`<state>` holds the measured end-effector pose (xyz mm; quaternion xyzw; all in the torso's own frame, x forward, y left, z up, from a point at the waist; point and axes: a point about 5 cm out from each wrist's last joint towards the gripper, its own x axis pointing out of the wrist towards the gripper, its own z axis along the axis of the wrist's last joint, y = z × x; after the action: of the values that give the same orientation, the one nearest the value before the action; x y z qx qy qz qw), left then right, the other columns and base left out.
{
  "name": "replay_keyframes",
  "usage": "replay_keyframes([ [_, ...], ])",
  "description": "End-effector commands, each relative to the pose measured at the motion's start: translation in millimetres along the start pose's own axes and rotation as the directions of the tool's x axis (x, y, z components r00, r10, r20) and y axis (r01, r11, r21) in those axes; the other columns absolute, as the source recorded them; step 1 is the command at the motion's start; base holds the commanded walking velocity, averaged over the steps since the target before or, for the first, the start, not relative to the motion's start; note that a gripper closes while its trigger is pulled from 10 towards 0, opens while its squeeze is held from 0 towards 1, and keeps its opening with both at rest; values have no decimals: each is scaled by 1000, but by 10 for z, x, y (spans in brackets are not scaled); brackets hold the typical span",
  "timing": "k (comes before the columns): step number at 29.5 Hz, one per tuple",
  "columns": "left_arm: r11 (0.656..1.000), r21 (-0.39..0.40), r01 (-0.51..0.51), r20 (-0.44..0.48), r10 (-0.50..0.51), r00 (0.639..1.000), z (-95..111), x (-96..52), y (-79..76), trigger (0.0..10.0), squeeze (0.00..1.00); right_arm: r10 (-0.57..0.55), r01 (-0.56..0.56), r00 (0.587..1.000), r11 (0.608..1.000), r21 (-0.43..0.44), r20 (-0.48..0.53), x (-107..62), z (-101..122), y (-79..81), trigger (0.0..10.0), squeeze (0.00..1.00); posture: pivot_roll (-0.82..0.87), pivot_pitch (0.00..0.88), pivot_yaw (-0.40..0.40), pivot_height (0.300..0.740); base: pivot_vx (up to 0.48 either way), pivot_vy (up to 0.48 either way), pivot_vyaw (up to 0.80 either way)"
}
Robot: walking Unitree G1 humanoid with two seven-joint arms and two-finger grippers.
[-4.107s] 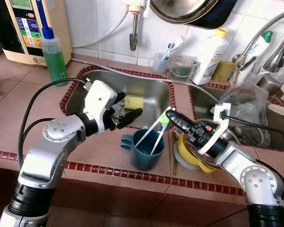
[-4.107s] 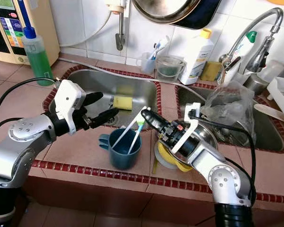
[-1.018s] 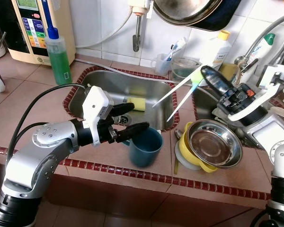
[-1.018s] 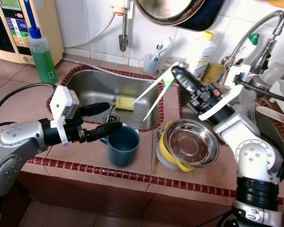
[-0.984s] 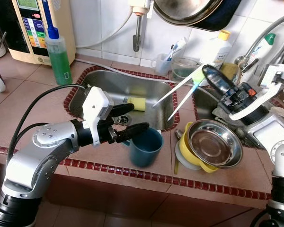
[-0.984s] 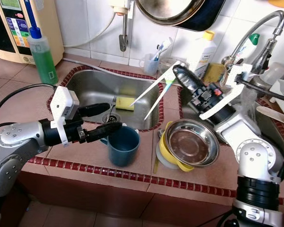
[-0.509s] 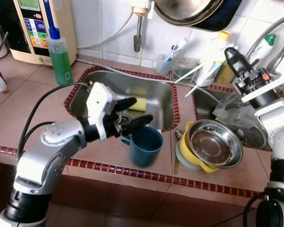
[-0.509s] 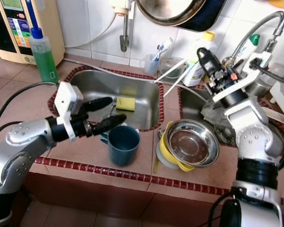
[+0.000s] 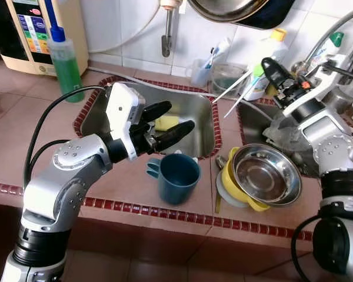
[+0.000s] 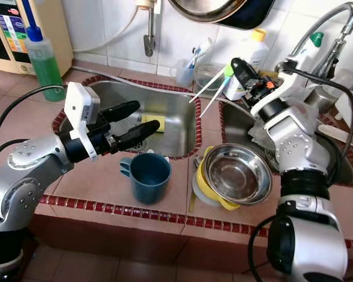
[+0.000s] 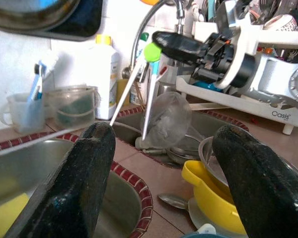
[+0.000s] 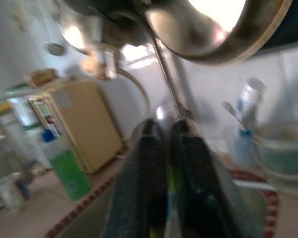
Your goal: Kitchen organization
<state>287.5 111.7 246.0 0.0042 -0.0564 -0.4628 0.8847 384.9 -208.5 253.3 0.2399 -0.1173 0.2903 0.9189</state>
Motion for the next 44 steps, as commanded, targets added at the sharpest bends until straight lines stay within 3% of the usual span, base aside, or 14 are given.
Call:
replay_keyframes([
  [1,1000,18,21,19,-21,1000,80,25,-54,10000,0,6,-6,1000,999,-38,-1,23,87,-6,10000,0,7,158,-121,740,0,0,0],
  [18,1000,-6,6,27,-5,1000,129,13,-109,10000,0,94,-93,989,996,7,-110,339,-9,117,10000,0,22,199,-148,740,0,0,0],
  [37,1000,-2,-29,29,29,999,136,-31,-81,10000,0,198,-188,966,980,71,-168,502,-93,299,10000,8,35,183,-176,740,0,0,0],
  [38,1000,-3,-31,28,31,999,134,-35,-83,10000,0,200,-189,964,979,79,-173,504,-114,303,10000,1000,39,180,-181,740,0,0,0],
  [44,999,0,-35,22,35,999,127,-53,-97,10000,0,208,-191,963,975,111,-174,512,-153,317,10000,1000,46,176,-184,740,0,0,0],
])
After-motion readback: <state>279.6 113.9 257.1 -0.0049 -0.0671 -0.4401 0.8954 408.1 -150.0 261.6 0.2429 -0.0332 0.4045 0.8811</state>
